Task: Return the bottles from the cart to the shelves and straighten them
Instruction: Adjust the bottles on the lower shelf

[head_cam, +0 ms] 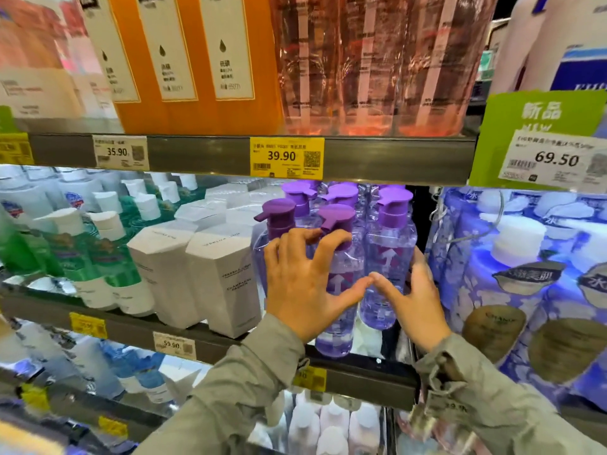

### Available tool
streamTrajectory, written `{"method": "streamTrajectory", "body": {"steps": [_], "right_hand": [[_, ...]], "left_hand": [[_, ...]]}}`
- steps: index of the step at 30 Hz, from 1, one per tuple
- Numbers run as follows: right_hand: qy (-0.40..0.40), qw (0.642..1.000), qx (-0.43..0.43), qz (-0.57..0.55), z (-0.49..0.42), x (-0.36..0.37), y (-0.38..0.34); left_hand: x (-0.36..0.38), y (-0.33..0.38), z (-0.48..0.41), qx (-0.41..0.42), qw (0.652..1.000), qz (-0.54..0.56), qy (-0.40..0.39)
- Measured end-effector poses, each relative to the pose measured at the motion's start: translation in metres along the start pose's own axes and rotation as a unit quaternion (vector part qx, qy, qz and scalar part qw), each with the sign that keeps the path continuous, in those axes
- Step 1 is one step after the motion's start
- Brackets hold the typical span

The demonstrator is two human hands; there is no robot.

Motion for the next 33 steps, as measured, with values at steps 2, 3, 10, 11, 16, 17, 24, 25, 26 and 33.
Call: {"method": "streamTrajectory", "body": {"steps": [2, 3, 10, 11, 16, 17, 24, 25, 26, 33], "right_hand": [[-0.011, 1.000, -0.005, 0.009, 0.005, -0.001, -0.001], [-0.013, 1.000, -0.007, 0.017, 0.008, -0.002, -0.003], [-0.010, 1.000, -0.013, 0.019, 0.024, -0.005, -0.007], [-0.011, 1.000, -0.014, 0.014, 0.026, -0.006, -0.008], [-0.015, 1.000, -0.025, -0.004, 0.038, -0.009, -0.013], [-0.014, 0.999, -0.028, -0.002, 0.041, -0.009, -0.013], [-0.016, 0.999, -0.036, -0.008, 0.052, -0.012, -0.013], [-0.017, 0.999, -0.035, -0.006, 0.053, -0.012, -0.013], [-0.018, 0.999, -0.034, -0.005, 0.054, -0.013, -0.013], [-0.014, 0.999, -0.032, 0.005, 0.060, -0.016, -0.014]], "left_hand": [[-0.001, 0.001, -0.001, 0.000, 1.000, 0.006, -0.001], [-0.001, 0.000, -0.001, 0.000, 1.000, 0.008, -0.003], [-0.004, 0.000, -0.001, -0.003, 0.999, 0.011, -0.030], [-0.004, -0.001, -0.001, -0.004, 0.999, 0.011, -0.031], [-0.006, 0.000, -0.002, -0.006, 0.999, 0.009, -0.052], [-0.008, 0.000, -0.003, -0.001, 0.998, 0.011, -0.059], [-0.016, -0.011, -0.001, 0.064, 0.990, -0.031, -0.120], [-0.015, -0.012, -0.001, 0.067, 0.989, -0.036, -0.123], [-0.015, -0.012, 0.000, 0.068, 0.989, -0.037, -0.124], [-0.013, -0.012, -0.003, 0.056, 0.990, 0.003, -0.127]]}}
Point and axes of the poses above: each hand's wrist, its own z-axis away from the middle knuckle, its own x-axis out of the palm, y = z × x, the point moved 1 cm from there along -z, towards the middle knuckle, and after that the axes turned 13 degrees about z, right-handed, at the moved point
